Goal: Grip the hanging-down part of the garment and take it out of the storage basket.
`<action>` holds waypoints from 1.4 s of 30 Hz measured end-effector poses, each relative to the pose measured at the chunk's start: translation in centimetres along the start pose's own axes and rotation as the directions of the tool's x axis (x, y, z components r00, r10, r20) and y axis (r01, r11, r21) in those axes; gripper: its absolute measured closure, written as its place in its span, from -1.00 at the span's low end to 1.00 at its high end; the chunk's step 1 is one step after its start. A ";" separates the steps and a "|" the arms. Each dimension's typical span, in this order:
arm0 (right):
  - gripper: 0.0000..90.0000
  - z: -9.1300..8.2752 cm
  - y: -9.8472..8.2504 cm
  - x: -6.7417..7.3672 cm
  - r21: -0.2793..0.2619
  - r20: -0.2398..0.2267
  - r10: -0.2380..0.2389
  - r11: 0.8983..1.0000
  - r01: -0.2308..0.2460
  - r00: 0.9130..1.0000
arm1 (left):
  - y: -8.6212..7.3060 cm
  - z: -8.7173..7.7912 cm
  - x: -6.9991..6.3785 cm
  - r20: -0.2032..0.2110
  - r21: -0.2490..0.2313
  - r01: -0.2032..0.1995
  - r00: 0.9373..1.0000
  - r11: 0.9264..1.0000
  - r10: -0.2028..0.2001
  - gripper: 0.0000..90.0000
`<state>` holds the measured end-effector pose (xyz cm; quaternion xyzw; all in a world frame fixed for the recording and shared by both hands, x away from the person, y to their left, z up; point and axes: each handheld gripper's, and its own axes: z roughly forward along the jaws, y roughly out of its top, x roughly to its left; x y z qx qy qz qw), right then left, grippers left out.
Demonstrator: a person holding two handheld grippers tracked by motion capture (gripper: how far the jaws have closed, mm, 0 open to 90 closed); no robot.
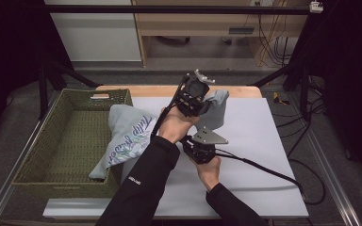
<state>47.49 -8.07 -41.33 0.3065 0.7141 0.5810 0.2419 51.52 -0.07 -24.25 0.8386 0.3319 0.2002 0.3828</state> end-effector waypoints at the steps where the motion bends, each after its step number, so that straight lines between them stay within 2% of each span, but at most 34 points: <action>1: 0.91 -0.2 0.1 0.1 0.001 0.000 0.002 1.000 -0.002 1.000 | 0.1 -0.1 0.0 0.000 0.002 0.005 1.000 1.000 -0.005 0.85; 3: 0.92 -1.2 0.2 -0.2 0.000 -0.022 0.008 1.000 -0.008 1.000 | 0.1 -0.3 0.1 -0.004 0.006 -0.012 1.000 1.000 0.012 0.84; 4: 0.92 -1.3 0.1 -0.5 -0.016 -0.020 -0.014 1.000 0.014 1.000 | 0.1 -0.4 0.1 -0.003 0.005 -0.011 1.000 1.000 0.011 0.85; 5: 0.92 -1.3 0.1 -0.5 -0.016 -0.020 -0.014 1.000 0.014 1.000 | 0.2 -0.4 0.1 -0.005 0.000 -0.012 1.000 1.000 0.012 0.85; 6: 0.92 -1.8 0.2 -0.7 -0.011 -0.017 -0.006 1.000 0.006 1.000 | 0.2 -0.4 0.1 -0.006 0.002 -0.011 1.000 1.000 0.011 0.85; 7: 0.92 -2.6 0.3 -0.8 -0.005 -0.009 0.023 1.000 -0.023 1.000 | 0.2 -0.5 0.1 -0.007 0.004 -0.012 1.000 1.000 0.012 0.85; 8: 0.92 -2.6 0.3 -0.8 -0.005 -0.009 0.023 1.000 -0.023 1.000 | 0.2 -0.5 0.0 -0.007 0.004 -0.012 1.000 1.000 0.012 0.85; 9: 0.92 -2.9 0.3 -1.2 -0.015 -0.009 -0.012 1.000 0.012 1.000 | 0.2 -0.5 0.0 -0.009 0.003 -0.012 1.000 1.000 0.012 0.85; 12: 0.93 -4.2 0.4 -1.7 -0.009 -0.007 -0.026 1.000 0.026 1.000 | 0.2 -0.6 0.1 -0.012 0.008 -0.022 1.000 1.000 0.022 0.85; 14: 0.93 -5.6 0.4 -2.2 -0.006 -0.009 -0.022 1.000 0.022 1.000 | 0.3 -0.6 0.1 -0.014 0.002 -0.013 1.000 1.000 0.013 0.85; 16: 0.93 -6.1 0.4 -2.3 -0.004 -0.010 -0.030 1.000 0.030 1.000 | 0.3 -0.7 0.0 -0.011 0.004 -0.018 1.000 1.000 0.018 0.85; 21: 0.93 -8.1 1.0 -2.6 -0.030 -0.011 -0.042 0.999 0.042 0.999 | 0.4 -0.7 -0.1 -0.011 -0.007 -0.011 1.000 1.000 0.010 0.85; 22: 0.93 -8.8 1.2 -2.8 -0.036 -0.005 -0.058 0.998 0.058 0.998 | 0.3 -0.7 -0.1 -0.012 -0.007 -0.013 1.000 1.000 0.013 0.85; 24: 0.93 -9.1 1.2 -2.9 -0.033 0.003 -0.066 0.997 0.066 0.998 | 0.3 -0.8 0.0 -0.010 0.003 -0.023 1.000 1.000 0.023 0.85; 29: 0.93 -10.4 1.2 -3.7 -0.030 0.026 -0.077 0.997 0.078 0.997 | 0.4 -0.9 0.0 -0.010 0.001 -0.018 1.000 1.000 0.018 0.84; 33: 0.93 -11.5 1.1 -4.7 -0.031 0.048 -0.055 0.998 0.056 0.997 | 0.4 -0.9 -0.1 -0.010 -0.018 -0.002 1.000 1.000 0.002 0.84; 35: 0.93 -12.1 1.1 -5.1 -0.036 0.054 -0.054 0.998 0.056 0.997 | 0.4 -1.1 0.0 -0.008 -0.005 -0.017 1.000 1.000 0.017 0.85; 40: 0.93 -13.6 1.3 -6.0 -0.061 0.088 -0.038 0.997 0.043 0.995 | 0.6 -0.8 -0.4 -0.004 -0.016 -0.008 1.000 1.000 0.008 0.85; 42: 0.93 -14.3 1.4 -6.4 -0.072 0.102 -0.028 0.997 0.036 0.994 | 0.6 -0.6 -0.6 0.001 -0.007 -0.022 1.000 1.000 0.022 0.85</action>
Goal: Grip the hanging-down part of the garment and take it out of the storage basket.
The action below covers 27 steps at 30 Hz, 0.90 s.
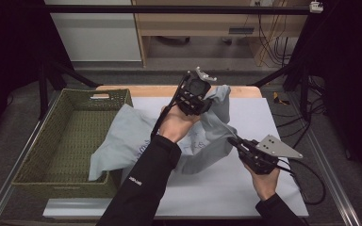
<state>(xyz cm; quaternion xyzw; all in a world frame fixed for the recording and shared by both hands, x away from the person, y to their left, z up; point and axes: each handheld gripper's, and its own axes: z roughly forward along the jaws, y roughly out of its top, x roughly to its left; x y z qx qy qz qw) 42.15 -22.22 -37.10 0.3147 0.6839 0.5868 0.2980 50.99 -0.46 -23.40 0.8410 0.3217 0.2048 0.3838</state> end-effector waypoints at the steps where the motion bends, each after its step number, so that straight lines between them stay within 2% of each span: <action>1: 0.93 -0.4 0.1 -0.5 -0.008 0.016 0.005 1.000 -0.005 1.000 | 0.0 0.1 -0.1 -0.001 -0.006 0.005 1.000 1.000 -0.005 0.84; 6: 0.93 -1.1 0.1 -1.2 -0.006 0.030 0.017 1.000 -0.017 0.999 | 0.1 0.5 -0.5 0.009 0.007 -0.008 1.000 1.000 0.008 0.84; 8: 0.90 -0.9 -0.3 -1.2 0.014 0.018 0.020 1.000 -0.020 1.000 | -0.1 0.8 -0.7 0.013 -0.005 0.003 1.000 1.000 -0.003 0.84; 9: 0.78 -0.6 -0.8 -1.1 0.019 0.012 0.023 1.000 -0.023 1.000 | -0.1 0.8 -0.7 0.016 0.005 -0.007 1.000 1.000 0.007 0.85; 10: 0.78 -0.6 -0.8 -1.1 0.019 0.012 0.023 1.000 -0.023 1.000 | -0.2 0.9 -0.8 0.017 -0.004 0.006 1.000 1.000 -0.006 0.85; 11: 0.18 -0.3 -1.3 -0.9 0.004 0.020 0.031 1.000 -0.031 0.999 | -0.2 1.0 -0.7 0.021 0.006 0.003 1.000 1.000 -0.003 0.85; 12: 0.18 -0.3 -1.3 -0.9 0.004 0.020 0.031 1.000 -0.031 0.999 | -0.2 1.1 -0.7 0.021 0.007 0.000 1.000 1.000 0.000 0.85; 13: -0.05 -0.3 -1.5 -0.8 0.001 0.040 0.022 1.000 -0.022 0.999 | -0.2 1.1 -0.7 0.021 0.010 0.001 1.000 1.000 -0.002 0.84; 15: -0.43 -0.4 -1.5 -1.0 0.022 0.030 0.037 0.999 -0.038 0.999 | -0.2 1.2 -0.7 0.021 0.012 -0.001 1.000 1.000 0.001 0.84; 16: -0.63 -0.4 -1.5 -1.1 0.014 0.035 0.054 0.998 -0.054 0.998 | -0.2 1.3 -0.7 0.019 0.016 -0.002 1.000 1.000 0.002 0.84; 18: -0.83 -0.7 -1.5 -1.4 0.013 0.027 0.078 0.997 -0.079 0.997 | -0.2 1.3 -0.6 0.020 0.014 -0.004 1.000 1.000 0.004 0.84; 19: -0.91 -1.0 -1.5 -1.5 -0.009 0.036 0.080 0.997 -0.080 0.996 | -0.3 1.3 -0.6 0.019 0.016 -0.009 1.000 1.000 0.009 0.85; 21: -0.93 -1.2 -1.5 -1.5 -0.013 0.041 0.077 0.997 -0.077 0.996 | -0.4 1.4 -0.6 0.022 0.013 0.003 1.000 1.000 -0.004 0.84; 23: -0.96 -1.5 -1.5 -1.8 -0.029 0.059 0.075 0.997 -0.074 0.995 | -0.5 1.5 -0.5 0.022 0.026 -0.009 1.000 1.000 0.008 0.84; 24: -0.96 -1.6 -1.6 -1.7 -0.033 0.060 0.098 0.995 -0.096 0.993 | -0.6 1.6 -0.5 0.022 0.012 0.006 1.000 1.000 -0.006 0.84; 27: -0.98 -1.8 -2.2 -2.2 -0.046 0.068 0.098 0.994 -0.095 0.993 | -1.0 1.9 -0.7 0.024 0.017 0.007 1.000 1.000 -0.007 0.84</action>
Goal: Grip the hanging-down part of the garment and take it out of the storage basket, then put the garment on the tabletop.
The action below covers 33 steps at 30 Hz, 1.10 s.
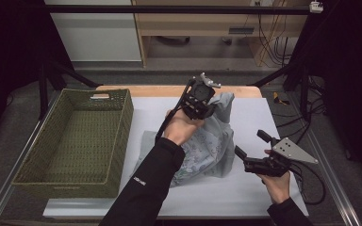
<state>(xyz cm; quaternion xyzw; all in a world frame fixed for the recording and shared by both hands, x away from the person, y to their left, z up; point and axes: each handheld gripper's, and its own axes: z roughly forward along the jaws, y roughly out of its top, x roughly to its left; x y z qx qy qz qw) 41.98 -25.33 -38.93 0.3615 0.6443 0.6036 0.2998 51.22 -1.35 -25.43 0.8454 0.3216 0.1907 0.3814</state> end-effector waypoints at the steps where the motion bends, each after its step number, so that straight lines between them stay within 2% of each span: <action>1: -0.98 -0.1 -0.2 -0.2 0.006 0.004 -0.005 1.000 0.005 1.000 | -0.2 0.1 -0.1 0.001 -0.002 0.003 1.000 1.000 -0.003 0.84; 2: -0.98 -0.2 -0.4 -0.4 0.003 0.003 -0.008 1.000 0.008 1.000 | -0.4 0.3 -0.1 0.006 -0.009 0.004 1.000 1.000 -0.004 0.84; 3: -0.98 -0.4 -0.5 -0.5 0.010 0.001 0.010 1.000 -0.010 1.000 | -0.6 0.4 -0.1 0.008 -0.010 0.005 1.000 1.000 -0.005 0.84; 7: -0.99 -1.0 -1.0 -1.0 0.016 0.009 0.017 1.000 -0.017 1.000 | -1.4 1.0 -0.4 0.022 0.004 0.004 1.000 1.000 -0.004 0.84; 10: -0.99 -1.2 -1.2 -1.3 0.017 0.009 0.018 1.000 -0.018 1.000 | -2.0 1.3 -0.5 0.030 -0.006 0.003 1.000 1.000 -0.003 0.84; 11: -0.99 -1.2 -1.3 -1.6 0.010 0.008 0.003 1.000 -0.003 1.000 | -2.2 1.4 -0.5 0.028 -0.008 0.002 1.000 1.000 -0.002 0.84; 13: -0.99 -1.4 -1.5 -1.9 -0.006 0.007 0.027 1.000 -0.027 1.000 | -2.7 1.5 -0.3 0.024 -0.020 0.008 1.000 1.000 -0.008 0.84; 15: -0.99 -1.4 -1.6 -1.9 0.001 0.004 0.029 1.000 -0.029 1.000 | -3.4 1.6 -0.1 0.024 -0.025 0.018 1.000 1.000 -0.017 0.84; 17: -0.99 -1.6 -1.8 -2.1 -0.003 0.005 0.010 1.000 -0.010 1.000 | -4.2 1.8 0.1 0.023 -0.035 0.022 1.000 0.999 -0.021 0.84; 18: -0.99 -1.7 -1.8 -2.0 -0.002 -0.001 0.032 0.999 -0.032 0.999 | -4.6 1.9 0.2 0.024 -0.038 0.032 0.999 0.999 -0.031 0.84; 20: -0.99 -1.8 -2.0 -2.2 0.003 -0.005 0.008 1.000 -0.008 1.000 | -5.4 2.1 0.3 0.020 -0.053 0.025 1.000 0.998 -0.024 0.84; 21: -0.99 -1.8 -2.0 -2.1 0.002 -0.006 0.024 1.000 -0.024 1.000 | -5.8 2.2 0.4 0.018 -0.065 0.025 1.000 0.998 -0.024 0.84; 24: -0.99 -1.9 -2.2 -2.4 0.003 -0.004 0.001 1.000 -0.001 1.000 | -7.0 2.5 0.5 0.012 -0.084 0.037 0.999 0.996 -0.036 0.84; 25: -0.99 -1.9 -2.2 -2.3 0.001 -0.008 0.036 0.999 -0.036 0.999 | -7.4 2.6 0.6 0.013 -0.091 0.042 0.999 0.995 -0.041 0.84; 27: -0.99 -1.8 -2.4 -2.4 0.006 -0.007 0.041 0.999 -0.041 0.999 | -8.3 2.8 0.8 0.024 -0.104 0.055 0.998 0.993 -0.053 0.84; 28: -0.99 -1.8 -2.5 -2.4 0.007 -0.018 0.020 1.000 -0.020 1.000 | -8.7 2.9 0.7 0.024 -0.118 0.056 0.998 0.991 -0.053 0.83; 29: -0.99 -1.8 -2.5 -2.4 0.007 -0.018 0.020 1.000 -0.020 1.000 | -9.2 2.9 0.7 0.020 -0.135 0.047 0.999 0.990 -0.045 0.83; 33: -0.99 -1.8 -2.8 -2.3 0.009 -0.026 0.026 1.000 -0.026 0.999 | -11.2 2.9 0.6 0.037 -0.179 0.064 0.998 0.982 -0.058 0.83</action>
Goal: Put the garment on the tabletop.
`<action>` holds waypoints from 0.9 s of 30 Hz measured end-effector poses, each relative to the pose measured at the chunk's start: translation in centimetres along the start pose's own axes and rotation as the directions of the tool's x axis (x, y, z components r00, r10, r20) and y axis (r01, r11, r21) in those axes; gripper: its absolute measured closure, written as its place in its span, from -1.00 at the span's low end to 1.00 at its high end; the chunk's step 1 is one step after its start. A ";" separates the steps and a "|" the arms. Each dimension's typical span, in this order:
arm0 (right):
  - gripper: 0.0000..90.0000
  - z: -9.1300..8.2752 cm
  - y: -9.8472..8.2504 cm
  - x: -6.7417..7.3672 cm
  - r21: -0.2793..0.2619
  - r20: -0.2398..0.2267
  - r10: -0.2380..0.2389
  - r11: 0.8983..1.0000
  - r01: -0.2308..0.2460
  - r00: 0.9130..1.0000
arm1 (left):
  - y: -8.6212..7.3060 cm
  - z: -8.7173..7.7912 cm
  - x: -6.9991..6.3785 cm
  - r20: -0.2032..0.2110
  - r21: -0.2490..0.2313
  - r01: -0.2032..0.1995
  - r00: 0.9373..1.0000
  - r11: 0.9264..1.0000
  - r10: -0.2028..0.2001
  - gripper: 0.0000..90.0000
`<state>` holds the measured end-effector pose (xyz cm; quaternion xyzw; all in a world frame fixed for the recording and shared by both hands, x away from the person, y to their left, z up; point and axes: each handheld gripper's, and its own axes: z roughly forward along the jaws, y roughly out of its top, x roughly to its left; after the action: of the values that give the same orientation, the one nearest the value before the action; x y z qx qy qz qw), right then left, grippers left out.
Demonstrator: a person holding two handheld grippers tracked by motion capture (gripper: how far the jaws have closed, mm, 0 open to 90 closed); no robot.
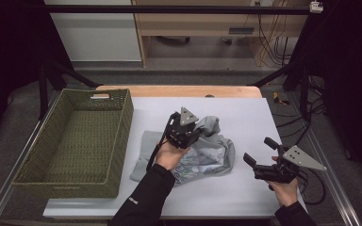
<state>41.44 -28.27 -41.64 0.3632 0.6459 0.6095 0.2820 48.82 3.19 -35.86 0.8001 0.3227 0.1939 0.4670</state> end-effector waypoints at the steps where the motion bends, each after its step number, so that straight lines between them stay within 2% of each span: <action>1: -0.99 0.0 -0.1 0.0 0.000 -0.001 -0.006 1.000 0.006 1.000 | -0.5 -0.1 0.0 0.002 -0.005 0.000 1.000 1.000 0.000 0.83; 3: -0.99 0.1 -0.2 0.1 0.005 0.000 0.009 1.000 -0.009 1.000 | -1.4 -0.1 0.0 0.005 -0.008 0.000 1.000 1.000 0.001 0.82; 10: -0.99 0.3 -0.5 0.3 0.013 -0.005 0.002 1.000 -0.002 1.000 | -4.8 0.4 -0.2 0.018 -0.004 -0.005 1.000 1.000 0.005 0.80; 11: -0.99 0.3 -0.6 0.2 0.011 -0.009 -0.014 1.000 0.014 1.000 | -5.3 0.4 -0.3 0.022 -0.007 -0.004 1.000 1.000 0.004 0.80; 12: -0.99 0.4 -0.6 0.4 0.019 -0.006 0.012 1.000 -0.012 1.000 | -5.7 0.5 -0.3 0.026 -0.008 0.002 1.000 1.000 -0.002 0.80; 16: -0.99 0.5 -0.7 0.4 0.025 -0.008 0.005 1.000 -0.005 1.000 | -6.8 0.6 0.0 0.031 -0.006 0.018 0.999 1.000 -0.017 0.72; 17: -0.99 0.5 -0.8 0.4 0.026 -0.006 0.006 1.000 -0.006 1.000 | -7.0 0.6 0.0 0.024 -0.009 0.019 1.000 1.000 -0.019 0.54; 18: -0.99 0.5 -0.8 0.4 0.026 -0.006 0.006 1.000 -0.006 1.000 | -7.1 0.5 0.0 0.032 -0.010 0.024 0.999 1.000 -0.023 0.54; 20: -0.99 0.6 -0.8 0.4 0.026 -0.006 0.005 1.000 -0.005 1.000 | -7.1 0.3 0.0 0.028 -0.004 0.034 0.999 0.999 -0.034 0.15; 22: -0.99 0.6 -0.9 0.4 0.026 -0.006 0.005 1.000 -0.005 1.000 | -6.9 -0.4 -0.3 0.003 -0.029 0.040 0.999 0.999 -0.040 -0.31; 23: -0.99 0.7 -0.9 0.4 0.024 -0.007 0.005 1.000 -0.005 1.000 | -6.8 -0.8 -0.4 -0.007 -0.041 0.033 0.999 0.999 -0.034 -0.48; 24: -0.99 0.7 -0.9 0.4 0.025 -0.008 0.005 1.000 -0.005 1.000 | -6.5 -1.3 -0.5 0.002 -0.053 0.028 1.000 0.998 -0.028 -0.55; 25: -0.99 0.7 -0.9 0.4 0.025 -0.006 0.006 1.000 -0.005 1.000 | -6.1 -1.7 -0.6 0.002 -0.051 0.030 1.000 0.998 -0.030 -0.70; 27: -0.99 0.7 -0.8 0.4 0.028 -0.007 0.010 1.000 -0.010 1.000 | -5.4 -2.6 -0.7 0.019 -0.046 0.025 1.000 0.999 -0.024 -0.85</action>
<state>41.65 -27.51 -42.51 0.3682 0.6535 0.6030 0.2716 44.97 6.24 -39.29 0.7869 0.3236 0.1884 0.4905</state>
